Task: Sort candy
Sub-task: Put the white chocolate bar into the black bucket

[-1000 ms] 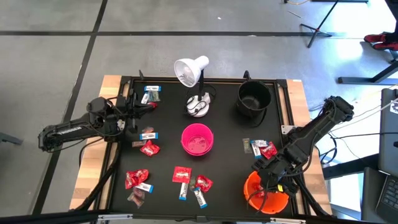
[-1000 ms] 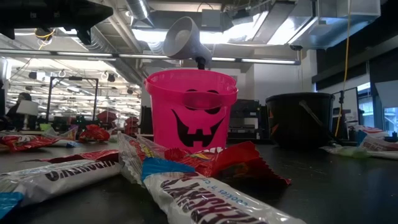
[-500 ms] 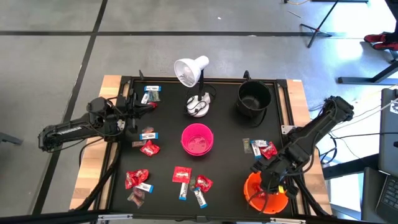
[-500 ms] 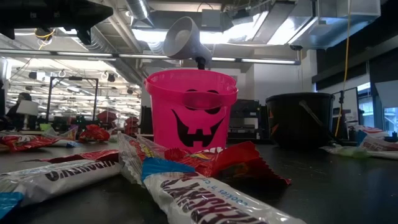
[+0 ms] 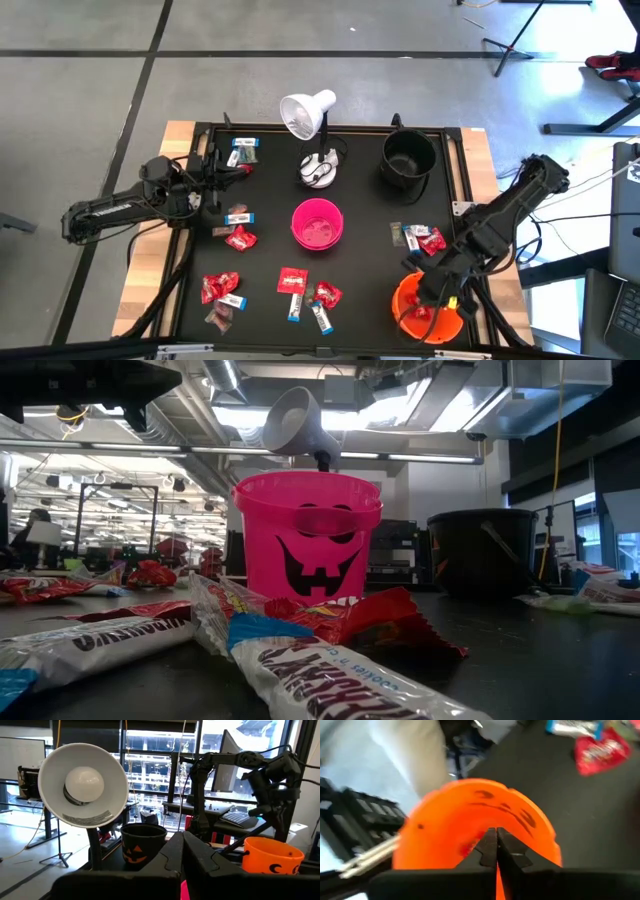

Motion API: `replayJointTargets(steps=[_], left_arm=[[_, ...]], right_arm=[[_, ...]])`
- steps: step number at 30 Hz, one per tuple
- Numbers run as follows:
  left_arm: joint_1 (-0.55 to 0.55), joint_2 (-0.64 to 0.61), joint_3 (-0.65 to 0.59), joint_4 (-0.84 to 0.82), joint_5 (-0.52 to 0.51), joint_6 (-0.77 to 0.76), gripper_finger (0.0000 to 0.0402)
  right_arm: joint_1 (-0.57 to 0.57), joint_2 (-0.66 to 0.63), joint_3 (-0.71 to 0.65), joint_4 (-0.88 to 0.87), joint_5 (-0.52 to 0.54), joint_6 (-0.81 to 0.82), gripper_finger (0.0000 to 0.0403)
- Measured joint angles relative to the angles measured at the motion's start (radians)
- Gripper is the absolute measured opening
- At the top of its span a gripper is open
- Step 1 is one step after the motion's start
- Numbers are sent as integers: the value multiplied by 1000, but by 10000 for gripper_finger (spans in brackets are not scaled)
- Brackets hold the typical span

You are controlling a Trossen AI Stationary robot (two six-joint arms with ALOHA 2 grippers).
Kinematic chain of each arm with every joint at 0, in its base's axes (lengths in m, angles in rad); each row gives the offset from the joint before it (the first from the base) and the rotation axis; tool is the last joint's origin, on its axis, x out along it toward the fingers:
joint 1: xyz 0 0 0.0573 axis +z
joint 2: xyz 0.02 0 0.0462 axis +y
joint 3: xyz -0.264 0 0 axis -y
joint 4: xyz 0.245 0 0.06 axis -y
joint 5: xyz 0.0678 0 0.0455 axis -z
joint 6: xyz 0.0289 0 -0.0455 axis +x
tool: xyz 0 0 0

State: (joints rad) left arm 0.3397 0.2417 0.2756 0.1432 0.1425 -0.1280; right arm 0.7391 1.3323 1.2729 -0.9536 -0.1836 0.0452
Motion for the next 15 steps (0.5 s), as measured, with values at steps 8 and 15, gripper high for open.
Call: replayJointTargets(steps=[8, 15], left_arm=[[0, 0, 0, 0, 0, 0, 1], [0, 0, 0, 0, 0, 0, 1]], right_arm=[[0, 0, 4, -54, 276, 4, 2], [0, -32, 4, -51, 395, 1, 2]])
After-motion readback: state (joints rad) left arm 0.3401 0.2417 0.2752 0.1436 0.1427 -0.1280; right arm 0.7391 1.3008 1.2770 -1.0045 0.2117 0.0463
